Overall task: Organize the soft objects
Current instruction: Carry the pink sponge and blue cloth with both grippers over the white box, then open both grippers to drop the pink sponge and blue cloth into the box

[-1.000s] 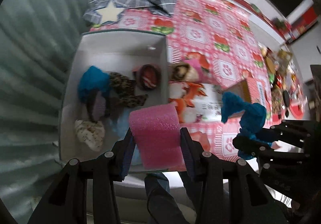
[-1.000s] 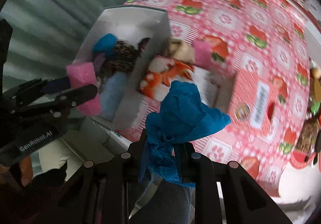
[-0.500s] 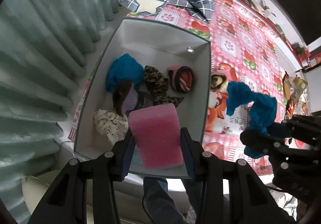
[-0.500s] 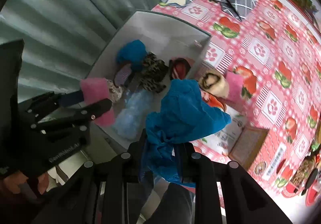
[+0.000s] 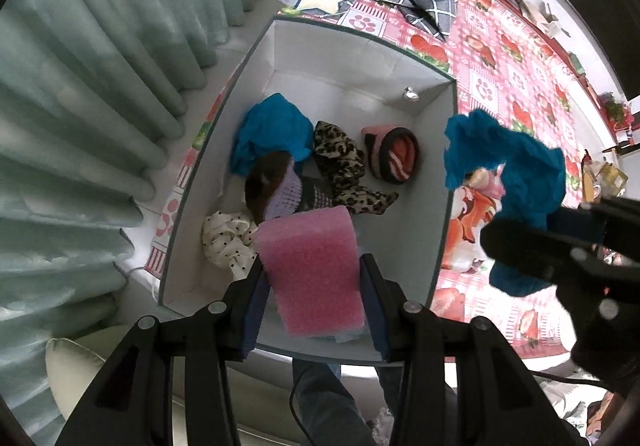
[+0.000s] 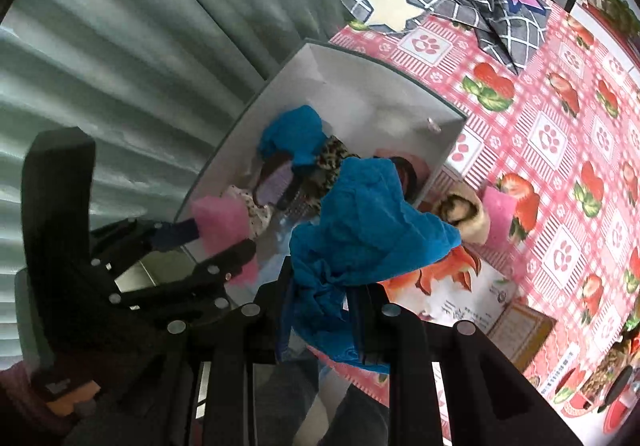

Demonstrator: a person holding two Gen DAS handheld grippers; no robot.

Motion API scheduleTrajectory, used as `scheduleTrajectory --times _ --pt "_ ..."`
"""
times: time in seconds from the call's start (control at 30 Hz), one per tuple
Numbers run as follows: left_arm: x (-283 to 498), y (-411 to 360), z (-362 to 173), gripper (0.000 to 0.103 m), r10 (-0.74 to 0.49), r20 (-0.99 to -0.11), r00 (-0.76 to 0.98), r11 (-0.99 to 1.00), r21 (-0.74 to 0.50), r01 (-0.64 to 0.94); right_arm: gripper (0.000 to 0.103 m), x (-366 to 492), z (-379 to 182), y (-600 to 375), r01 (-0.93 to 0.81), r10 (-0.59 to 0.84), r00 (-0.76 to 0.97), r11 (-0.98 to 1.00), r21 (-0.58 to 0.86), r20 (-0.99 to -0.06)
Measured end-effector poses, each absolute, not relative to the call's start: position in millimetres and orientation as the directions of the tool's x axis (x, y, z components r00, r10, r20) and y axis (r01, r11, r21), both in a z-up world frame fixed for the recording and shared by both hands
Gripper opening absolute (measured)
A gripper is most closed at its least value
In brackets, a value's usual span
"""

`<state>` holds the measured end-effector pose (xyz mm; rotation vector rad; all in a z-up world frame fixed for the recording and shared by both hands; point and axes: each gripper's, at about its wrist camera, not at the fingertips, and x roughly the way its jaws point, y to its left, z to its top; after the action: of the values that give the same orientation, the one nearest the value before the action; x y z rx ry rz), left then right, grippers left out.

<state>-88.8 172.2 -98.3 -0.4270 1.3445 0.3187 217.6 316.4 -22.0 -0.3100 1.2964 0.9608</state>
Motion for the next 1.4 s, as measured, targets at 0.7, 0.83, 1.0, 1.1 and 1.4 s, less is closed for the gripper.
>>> scheduleTrajectory --times 0.7,0.83,1.0,1.1,1.4 --pt "-88.5 178.5 -112.7 0.048 -0.031 -0.986 0.162 0.874 -0.105 -0.475 0.024 232.0 -27.5 335.2 -0.715 0.433 -0.057 0.611 0.339 -0.900" --pt "-86.7 177.4 -113.6 0.048 -0.033 -0.987 0.160 0.876 -0.106 -0.470 0.024 233.8 -28.9 335.9 -0.713 0.434 -0.065 0.610 0.346 -0.899" --pt "-85.4 178.1 -113.3 0.048 -0.045 -0.984 0.170 0.875 -0.121 -0.469 0.024 235.3 -32.6 340.1 -0.713 0.432 -0.073 0.608 0.350 -0.899" --pt "-84.9 177.9 -110.8 0.055 -0.055 -0.981 0.185 0.874 -0.137 -0.467 0.024 235.3 -32.2 342.4 -0.716 0.441 -0.078 0.599 0.358 -0.894" --pt "-85.4 183.4 -105.8 0.093 -0.073 -0.972 0.224 0.842 -0.181 -0.509 0.076 248.1 -31.9 332.2 -0.666 0.467 -0.094 0.627 0.404 -0.879"
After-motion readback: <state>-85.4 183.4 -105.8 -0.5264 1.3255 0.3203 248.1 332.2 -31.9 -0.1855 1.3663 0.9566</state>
